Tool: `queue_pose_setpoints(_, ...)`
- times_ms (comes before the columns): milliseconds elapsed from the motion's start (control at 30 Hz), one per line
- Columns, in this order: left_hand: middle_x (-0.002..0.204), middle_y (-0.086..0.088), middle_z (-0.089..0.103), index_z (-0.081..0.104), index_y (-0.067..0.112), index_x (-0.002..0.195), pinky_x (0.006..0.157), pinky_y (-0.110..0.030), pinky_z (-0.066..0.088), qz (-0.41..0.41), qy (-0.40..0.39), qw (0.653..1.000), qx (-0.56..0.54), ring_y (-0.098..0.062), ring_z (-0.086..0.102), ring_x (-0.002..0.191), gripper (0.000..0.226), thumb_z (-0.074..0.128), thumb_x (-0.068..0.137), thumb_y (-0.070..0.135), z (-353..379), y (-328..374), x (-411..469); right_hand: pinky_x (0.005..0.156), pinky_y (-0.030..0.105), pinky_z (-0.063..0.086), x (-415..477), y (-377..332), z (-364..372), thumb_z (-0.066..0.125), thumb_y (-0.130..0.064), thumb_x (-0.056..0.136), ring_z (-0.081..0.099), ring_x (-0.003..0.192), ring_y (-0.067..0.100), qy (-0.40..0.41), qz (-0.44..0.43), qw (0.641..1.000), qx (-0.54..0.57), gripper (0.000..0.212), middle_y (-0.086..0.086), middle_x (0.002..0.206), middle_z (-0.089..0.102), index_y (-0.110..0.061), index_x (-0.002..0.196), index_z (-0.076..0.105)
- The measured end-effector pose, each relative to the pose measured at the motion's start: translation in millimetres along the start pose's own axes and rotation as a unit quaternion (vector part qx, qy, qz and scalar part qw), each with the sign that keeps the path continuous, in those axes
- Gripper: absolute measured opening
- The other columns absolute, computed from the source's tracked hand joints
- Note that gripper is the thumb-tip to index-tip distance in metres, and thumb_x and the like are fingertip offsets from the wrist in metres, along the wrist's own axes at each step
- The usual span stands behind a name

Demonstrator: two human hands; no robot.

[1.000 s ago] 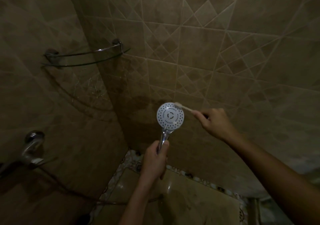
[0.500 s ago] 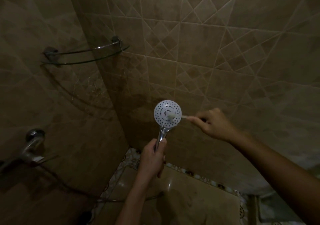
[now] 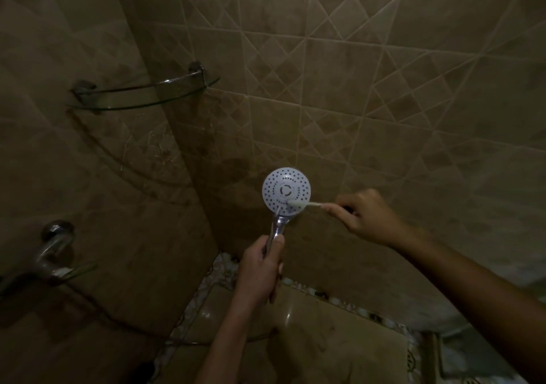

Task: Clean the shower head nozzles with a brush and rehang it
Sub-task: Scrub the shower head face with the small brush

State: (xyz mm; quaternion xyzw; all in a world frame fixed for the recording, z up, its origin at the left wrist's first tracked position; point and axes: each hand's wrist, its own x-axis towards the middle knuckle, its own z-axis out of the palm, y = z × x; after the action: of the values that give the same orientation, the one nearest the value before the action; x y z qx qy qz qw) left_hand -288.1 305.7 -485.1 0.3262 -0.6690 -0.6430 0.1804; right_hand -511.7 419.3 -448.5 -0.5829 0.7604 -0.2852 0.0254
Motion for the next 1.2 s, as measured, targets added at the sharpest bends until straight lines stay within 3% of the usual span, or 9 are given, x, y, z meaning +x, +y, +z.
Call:
queue_pose_setpoints(133,0.056,-0.003,0.047,0.049,0.015,0.079,0.032,-0.019,0.029,-0.019,-0.009,1.000,-0.017,-0.013,0.037,0.031,0.031,0.049,0.103,0.035,-3.1,-0.4,-1.2,0.045,0.028,0.044,6.7,4.8,-12.0,0.055,-0.044,0.099,0.054,0.044,0.006,0.119,0.102,0.988,-0.003,0.038,-0.008,0.053,0.062,-0.021,0.077,0.077)
queue_pose_setpoints(333,0.055,-0.002,0.047,0.049,0.016,0.077,0.034,-0.019,0.031,-0.017,-0.019,0.999,-0.030,-0.014,0.036,0.032,0.033,0.048,0.103,0.037,-2.6,0.8,-4.3,0.041,0.019,0.036,-7.7,-8.6,-3.4,0.051,-0.054,0.095,0.051,0.043,0.011,-0.053,0.008,0.998,0.042,0.043,-0.006,0.050,0.055,-0.024,0.069,0.068)
queue_pose_setpoints(500,0.058,-0.002,0.047,0.049,0.015,0.080,0.035,-0.019,0.032,-0.015,-0.020,0.999,-0.046,-0.013,0.036,0.034,0.033,0.048,0.103,0.039,-8.0,9.6,-2.9,0.047,0.021,0.035,2.0,-8.7,-6.1,0.058,-0.040,0.099,0.049,0.043,0.006,0.115,0.111,0.986,0.034,0.039,-0.012,0.047,0.052,-0.040,0.059,0.057)
queue_pose_setpoints(700,0.058,-0.002,0.048,0.051,0.016,0.081,0.035,-0.021,0.032,-0.006,-0.015,0.999,-0.037,-0.013,0.038,0.035,0.032,0.049,0.102,0.041,-7.5,11.7,-0.7,0.041,0.021,0.037,-6.1,-18.7,-0.7,0.054,-0.047,0.098,0.053,0.043,0.013,0.003,0.007,0.999,0.054,0.042,-0.007,0.047,0.054,-0.023,0.066,0.067)
queue_pose_setpoints(867,0.059,-0.002,0.048,0.052,0.018,0.080,0.035,-0.022,0.032,-0.009,-0.013,0.999,-0.033,-0.013,0.038,0.037,0.033,0.049,0.101,0.043,-10.0,9.0,-2.2,0.045,0.017,0.032,4.9,-9.4,-9.3,0.055,-0.044,0.099,0.052,0.045,0.007,0.130,0.097,0.986,0.026,0.039,-0.012,0.048,0.053,-0.030,0.063,0.063)
queue_pose_setpoints(967,0.059,-0.005,0.048,0.053,0.015,0.082,0.035,-0.022,0.031,0.002,-0.004,1.000,-0.016,-0.014,0.039,0.036,0.033,0.049,0.101,0.041,-9.2,10.1,-2.1,0.041,0.018,0.036,-1.2,-18.2,-10.9,0.058,-0.039,0.099,0.051,0.042,0.011,-0.006,0.008,0.998,0.061,0.036,-0.010,0.047,0.052,-0.033,0.063,0.061)
queue_pose_setpoints(1033,0.059,-0.006,0.048,0.053,0.013,0.082,0.034,-0.022,0.030,0.007,0.000,1.000,-0.014,-0.014,0.038,0.036,0.033,0.050,0.101,0.039,-7.8,10.1,-2.7,0.040,0.018,0.037,-1.9,-18.7,-7.8,0.055,-0.047,0.098,0.053,0.042,0.012,-0.035,-0.006,0.999,0.038,0.038,-0.008,0.048,0.054,-0.027,0.067,0.066)
queue_pose_setpoints(1133,0.060,-0.007,0.047,0.052,0.012,0.083,0.034,-0.022,0.030,0.006,-0.003,1.000,-0.012,-0.014,0.038,0.037,0.032,0.050,0.102,0.038,-7.0,9.7,-4.2,0.042,0.018,0.036,9.0,-12.9,-14.3,0.053,-0.047,0.099,0.051,0.042,0.009,0.096,0.094,0.991,0.005,0.042,-0.006,0.049,0.056,-0.023,0.067,0.069)
queue_pose_setpoints(1200,0.063,-0.010,0.047,0.052,0.012,0.083,0.033,-0.021,0.029,0.006,0.000,1.000,-0.010,-0.013,0.037,0.037,0.032,0.050,0.102,0.037,-7.3,8.9,-5.2,0.044,0.022,0.037,11.1,-10.6,-18.4,0.056,-0.042,0.100,0.051,0.042,0.010,0.124,0.092,0.988,0.008,0.041,-0.003,0.051,0.059,-0.020,0.069,0.072)
